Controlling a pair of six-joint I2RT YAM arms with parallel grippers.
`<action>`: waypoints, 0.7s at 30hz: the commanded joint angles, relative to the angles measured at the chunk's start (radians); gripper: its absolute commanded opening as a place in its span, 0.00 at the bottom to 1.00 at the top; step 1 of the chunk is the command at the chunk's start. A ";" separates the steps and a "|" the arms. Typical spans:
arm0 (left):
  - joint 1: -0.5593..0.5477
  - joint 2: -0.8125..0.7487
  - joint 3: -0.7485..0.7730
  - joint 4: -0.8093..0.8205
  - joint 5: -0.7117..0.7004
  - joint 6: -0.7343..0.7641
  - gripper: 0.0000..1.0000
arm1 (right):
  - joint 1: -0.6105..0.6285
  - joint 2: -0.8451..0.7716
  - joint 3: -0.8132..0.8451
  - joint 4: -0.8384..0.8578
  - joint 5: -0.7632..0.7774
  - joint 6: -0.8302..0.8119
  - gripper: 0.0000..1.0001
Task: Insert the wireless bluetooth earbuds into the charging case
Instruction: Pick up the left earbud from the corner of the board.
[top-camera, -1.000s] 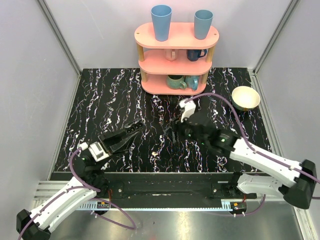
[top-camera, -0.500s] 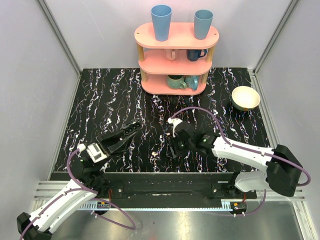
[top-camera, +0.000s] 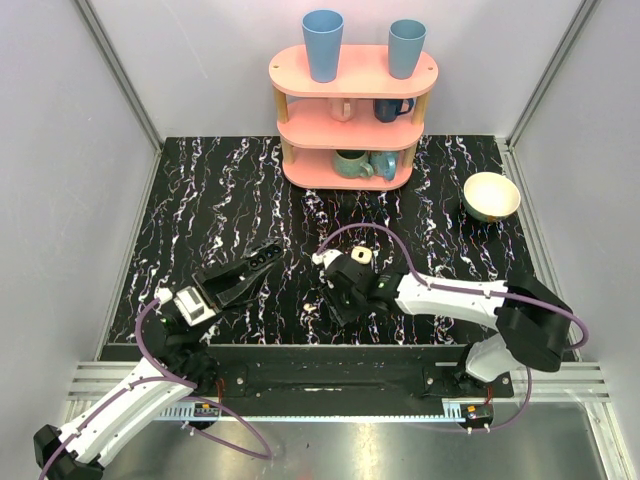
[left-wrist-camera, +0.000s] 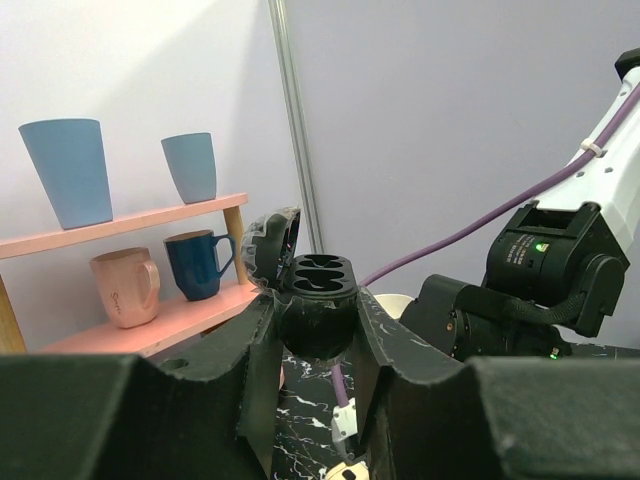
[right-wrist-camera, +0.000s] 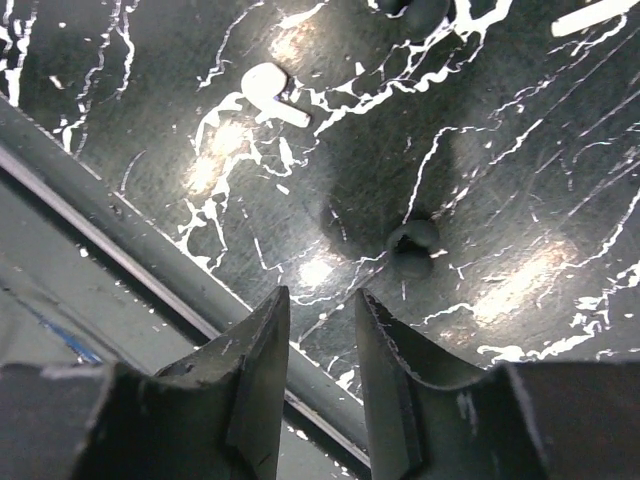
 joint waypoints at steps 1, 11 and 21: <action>0.003 -0.003 0.028 0.033 -0.011 0.010 0.00 | 0.020 0.039 0.059 -0.022 0.143 -0.037 0.39; 0.003 -0.008 0.028 0.027 -0.011 0.010 0.00 | 0.023 0.105 0.083 -0.021 0.172 -0.068 0.37; 0.003 0.009 0.026 0.038 -0.007 0.010 0.00 | 0.025 0.137 0.094 -0.010 0.148 -0.082 0.37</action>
